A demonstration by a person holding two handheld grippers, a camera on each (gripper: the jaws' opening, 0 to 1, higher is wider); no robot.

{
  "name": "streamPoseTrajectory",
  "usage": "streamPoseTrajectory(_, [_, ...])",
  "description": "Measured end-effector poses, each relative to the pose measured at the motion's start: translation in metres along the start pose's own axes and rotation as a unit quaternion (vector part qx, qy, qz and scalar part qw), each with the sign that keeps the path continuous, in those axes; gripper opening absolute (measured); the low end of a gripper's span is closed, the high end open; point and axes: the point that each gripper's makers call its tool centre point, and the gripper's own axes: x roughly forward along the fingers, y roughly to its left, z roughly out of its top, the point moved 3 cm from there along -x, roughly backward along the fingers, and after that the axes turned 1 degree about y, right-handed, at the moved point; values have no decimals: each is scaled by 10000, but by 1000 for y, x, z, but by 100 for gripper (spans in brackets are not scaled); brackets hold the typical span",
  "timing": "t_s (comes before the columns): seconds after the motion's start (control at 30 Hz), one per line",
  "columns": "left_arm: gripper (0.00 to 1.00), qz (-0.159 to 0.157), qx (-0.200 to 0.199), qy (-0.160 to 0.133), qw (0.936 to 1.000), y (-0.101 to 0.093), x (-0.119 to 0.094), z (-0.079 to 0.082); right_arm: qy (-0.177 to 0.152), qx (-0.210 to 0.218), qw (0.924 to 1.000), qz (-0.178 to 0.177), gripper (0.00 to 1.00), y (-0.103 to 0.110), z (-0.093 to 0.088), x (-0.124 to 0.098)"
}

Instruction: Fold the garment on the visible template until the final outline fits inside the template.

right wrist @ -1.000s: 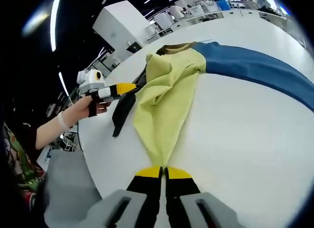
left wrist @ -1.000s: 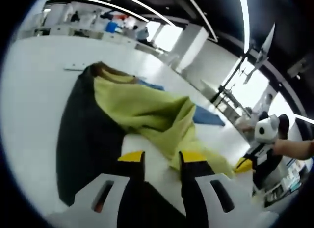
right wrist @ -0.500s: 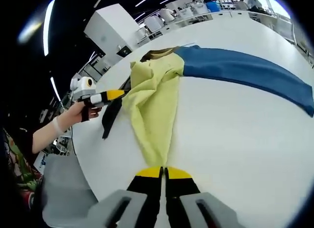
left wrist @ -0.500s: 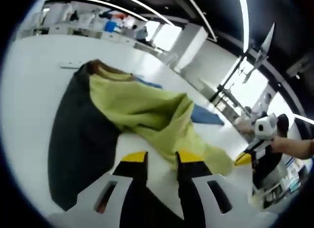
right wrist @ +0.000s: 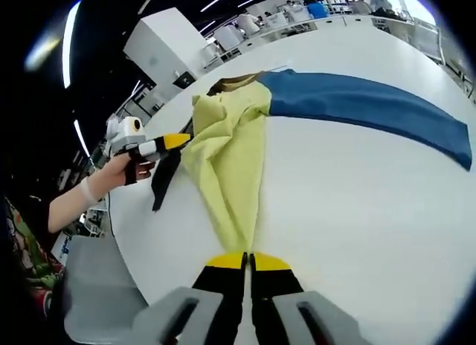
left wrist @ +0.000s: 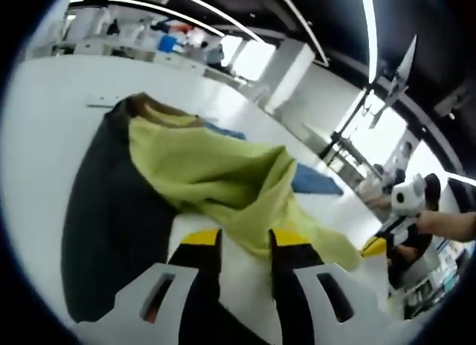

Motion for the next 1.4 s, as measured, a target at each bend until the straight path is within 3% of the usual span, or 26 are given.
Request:
streamPoseTrajectory(0.23, [21,-30,38,0,10000,-2,11,2,-17,28,10000,17,0,1,-1,0])
streamPoseTrajectory(0.57, [3,-45,57,137,9999,-6,10,-1,-17,49,10000,32,0,3,-3,0])
streamPoseTrajectory(0.8, [0,-73,-71,147,9998,-9,-1,4,-24,53,10000,39,0,4,-3,0])
streamPoseTrajectory(1.07, [0,-108,-165,-31,9998,-17,-21,15,-37,42,10000,61,0,5,-3,-1])
streamPoseTrajectory(1.4, [0,-33,-301,-183,9994,-19,-48,16,-19,34,10000,55,0,5,-5,-2])
